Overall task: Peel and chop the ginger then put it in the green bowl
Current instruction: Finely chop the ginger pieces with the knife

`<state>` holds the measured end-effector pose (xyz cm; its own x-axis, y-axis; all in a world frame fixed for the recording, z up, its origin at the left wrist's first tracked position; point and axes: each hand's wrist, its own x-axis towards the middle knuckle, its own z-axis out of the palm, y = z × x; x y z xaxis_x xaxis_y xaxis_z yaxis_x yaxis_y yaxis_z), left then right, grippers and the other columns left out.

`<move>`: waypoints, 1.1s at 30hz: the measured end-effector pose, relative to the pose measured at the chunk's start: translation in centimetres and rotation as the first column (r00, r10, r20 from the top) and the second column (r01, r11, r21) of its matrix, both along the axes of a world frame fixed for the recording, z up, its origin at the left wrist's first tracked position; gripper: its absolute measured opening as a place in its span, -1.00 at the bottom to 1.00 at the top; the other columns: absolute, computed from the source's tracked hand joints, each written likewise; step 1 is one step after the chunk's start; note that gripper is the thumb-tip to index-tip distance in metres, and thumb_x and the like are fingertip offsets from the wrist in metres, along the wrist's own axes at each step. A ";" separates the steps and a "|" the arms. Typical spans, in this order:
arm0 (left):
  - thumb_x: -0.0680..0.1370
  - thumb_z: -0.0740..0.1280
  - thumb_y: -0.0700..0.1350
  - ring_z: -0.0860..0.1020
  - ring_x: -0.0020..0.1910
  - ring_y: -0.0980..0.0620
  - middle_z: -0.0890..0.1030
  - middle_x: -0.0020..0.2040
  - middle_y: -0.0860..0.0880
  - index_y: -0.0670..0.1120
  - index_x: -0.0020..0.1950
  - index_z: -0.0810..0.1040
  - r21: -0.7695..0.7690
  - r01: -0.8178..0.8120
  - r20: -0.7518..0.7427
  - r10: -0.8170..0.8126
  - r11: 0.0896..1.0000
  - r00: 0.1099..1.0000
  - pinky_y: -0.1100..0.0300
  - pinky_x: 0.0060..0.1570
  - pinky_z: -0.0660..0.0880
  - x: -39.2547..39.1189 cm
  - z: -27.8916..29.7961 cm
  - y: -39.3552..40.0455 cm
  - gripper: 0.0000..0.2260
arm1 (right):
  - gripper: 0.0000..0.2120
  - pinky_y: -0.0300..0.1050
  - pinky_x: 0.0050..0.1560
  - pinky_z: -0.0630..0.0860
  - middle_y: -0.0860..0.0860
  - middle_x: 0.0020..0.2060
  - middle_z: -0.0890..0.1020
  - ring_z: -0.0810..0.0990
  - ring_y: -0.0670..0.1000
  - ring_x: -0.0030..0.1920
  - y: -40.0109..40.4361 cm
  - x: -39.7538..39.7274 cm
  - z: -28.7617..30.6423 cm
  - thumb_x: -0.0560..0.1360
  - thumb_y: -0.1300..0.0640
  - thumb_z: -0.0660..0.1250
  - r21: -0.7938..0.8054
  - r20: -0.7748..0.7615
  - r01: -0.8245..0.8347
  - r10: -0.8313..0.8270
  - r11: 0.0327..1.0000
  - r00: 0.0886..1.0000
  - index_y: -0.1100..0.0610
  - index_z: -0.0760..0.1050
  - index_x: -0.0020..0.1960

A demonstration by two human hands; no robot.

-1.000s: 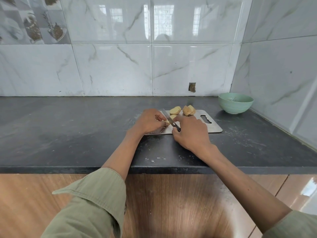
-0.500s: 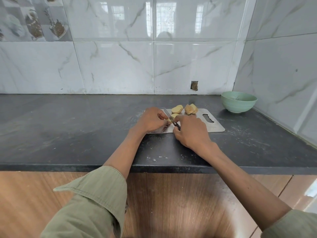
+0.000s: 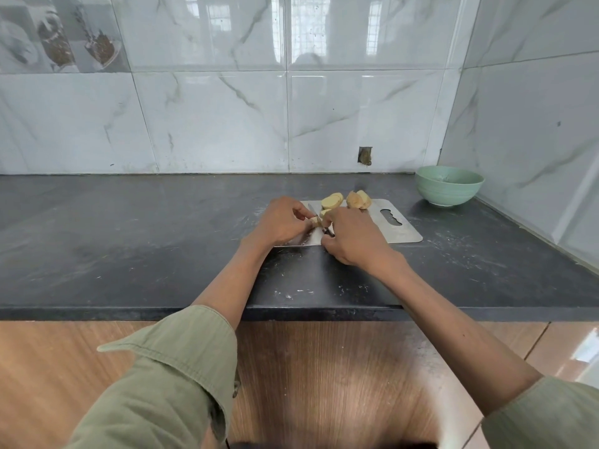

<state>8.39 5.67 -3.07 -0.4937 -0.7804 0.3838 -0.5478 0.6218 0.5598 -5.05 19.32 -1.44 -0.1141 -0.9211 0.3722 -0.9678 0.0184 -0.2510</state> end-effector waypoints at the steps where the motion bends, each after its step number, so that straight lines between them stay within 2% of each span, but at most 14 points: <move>1: 0.47 0.52 -0.08 0.64 -0.18 0.11 0.74 -0.16 0.05 0.04 -0.06 0.77 0.008 0.001 -0.004 -0.001 1.000 1.000 0.23 -0.15 0.53 0.1 0.0 0.0 -0.93 | -0.80 0.01 0.01 0.49 0.12 -0.01 0.64 0.57 0.19 0.03 -0.2 -0.4 0.0 0.51 0.12 0.35 0.000 0.031 -0.001 0.001 1.000 1.000 0.12 0.59 0.11; 3: 0.47 0.52 -0.08 0.65 -0.18 0.12 0.73 -0.18 0.07 0.02 -0.05 0.78 0.019 -0.002 -0.010 0.002 1.000 1.000 0.24 -0.16 0.54 0.1 0.1 0.3 -0.91 | -0.80 -0.03 -0.08 0.45 0.06 -0.12 0.64 0.58 0.15 -0.03 -0.5 -1.1 -0.2 0.49 0.10 0.36 -0.009 0.108 -0.002 0.003 1.000 0.994 0.08 0.62 0.10; 6: 0.47 0.52 -0.09 0.65 -0.19 0.14 0.73 -0.18 0.07 -0.01 -0.03 0.78 0.032 -0.007 -0.028 0.008 0.999 1.000 0.25 -0.16 0.53 0.3 0.2 0.6 -0.90 | -0.79 -0.10 -0.16 0.33 -0.11 -0.29 0.51 0.52 0.05 -0.11 -0.8 -1.4 -0.7 0.48 0.06 0.38 -0.067 0.205 -0.003 0.017 0.998 0.979 0.03 0.65 0.09; 10: 0.47 0.53 -0.09 0.58 -0.24 0.24 0.71 -0.14 0.03 -0.05 0.09 0.73 0.050 -0.012 -0.029 0.014 0.999 0.999 0.36 -0.25 0.41 0.4 0.3 0.5 -0.79 | -0.75 -0.11 -0.15 0.35 -0.09 -0.21 0.57 0.56 0.05 -0.07 -0.8 -1.4 -1.3 0.46 0.02 0.39 -0.132 0.253 0.038 -0.004 0.991 0.967 -0.02 0.66 0.12; 14: 0.44 0.58 -0.05 0.60 -0.21 0.21 0.71 -0.12 0.03 -0.03 0.09 0.70 0.072 -0.013 -0.046 0.016 0.997 0.999 0.33 -0.20 0.43 0.5 0.6 0.6 -0.75 | -0.72 -0.12 -0.21 0.37 -0.07 -0.28 0.61 0.58 0.04 -0.16 -0.5 -1.6 -1.2 0.46 0.01 0.38 -0.186 0.287 0.068 -0.012 0.980 0.958 0.00 0.66 0.14; 17: 0.42 0.57 -0.13 0.62 -0.24 0.21 0.71 -0.19 0.06 -0.06 -0.03 0.73 0.060 -0.018 -0.059 0.022 0.998 0.998 0.33 -0.20 0.45 0.6 0.7 0.6 -0.85 | -0.71 -0.14 -0.23 0.35 -0.10 -0.31 0.59 0.57 -0.01 -0.21 -0.3 -1.3 -1.1 0.46 0.01 0.39 -0.199 0.293 0.043 0.018 0.979 0.956 -0.01 0.67 0.15; 19: 0.41 0.56 -0.16 0.59 -0.31 0.29 0.69 -0.27 0.14 -0.03 -0.14 0.74 0.036 -0.016 -0.072 0.019 0.999 0.997 0.38 -0.24 0.45 0.6 0.7 0.8 -0.93 | -0.71 -0.13 -0.20 0.36 -0.10 -0.28 0.57 0.56 0.00 -0.17 -0.3 -1.0 -1.1 0.45 0.01 0.39 -0.192 0.279 0.024 0.031 0.981 0.960 -0.02 0.67 0.16; 23: 0.41 0.51 -0.23 0.55 -0.41 0.34 0.64 -0.35 0.24 0.00 -0.20 0.77 0.006 0.004 -0.076 -0.003 1.000 0.997 0.43 -0.32 0.45 0.7 0.8 1.2 -0.88 | -0.74 -0.10 -0.20 0.36 -0.06 -0.27 0.57 0.55 0.06 -0.14 -0.5 -0.6 -1.4 0.45 0.03 0.38 -0.145 0.216 0.018 0.014 0.989 0.976 -0.03 0.67 0.12; 29: 0.40 0.55 -0.24 0.65 -0.24 0.24 0.70 -0.28 0.17 0.01 -0.19 0.78 0.003 0.041 -0.093 -0.041 0.999 0.995 0.41 -0.22 0.49 0.8 0.6 0.8 -0.86 | -0.81 -0.11 -0.24 0.28 -0.06 -0.37 0.49 0.49 0.05 -0.23 -1.7 -0.6 -0.9 0.49 0.10 0.37 -0.071 0.209 -0.038 0.052 0.997 0.977 0.10 0.63 0.08; 31: 0.39 0.58 -0.22 0.67 -0.22 0.18 0.72 -0.26 0.11 0.00 -0.18 0.78 0.019 0.040 -0.104 -0.038 0.999 0.994 0.39 -0.22 0.49 0.7 0.5 0.6 -0.88 | -0.82 -0.12 -0.31 0.26 -0.02 -0.39 0.53 0.52 0.06 -0.26 -2.0 -0.8 -0.4 0.48 0.10 0.39 -0.043 0.216 -0.047 0.055 0.998 0.975 0.12 0.62 0.05; 33: 0.38 0.59 -0.20 0.68 -0.22 0.13 0.73 -0.26 0.07 0.03 -0.21 0.78 0.022 0.028 -0.121 -0.025 0.999 0.992 0.32 -0.21 0.53 0.7 0.5 0.6 -0.88 | -0.84 -0.11 -0.28 0.27 0.01 -0.37 0.57 0.54 0.09 -0.22 -2.1 -0.6 -0.2 0.48 0.11 0.39 -0.037 0.196 -0.050 0.056 0.998 0.979 0.13 0.62 0.03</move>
<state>9.11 6.31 -2.55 -0.4657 -0.7770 0.4236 -0.4586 0.6212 0.6354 -5.63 17.21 -1.60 -0.1394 -0.9159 0.3765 -0.8989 -0.0425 -0.4360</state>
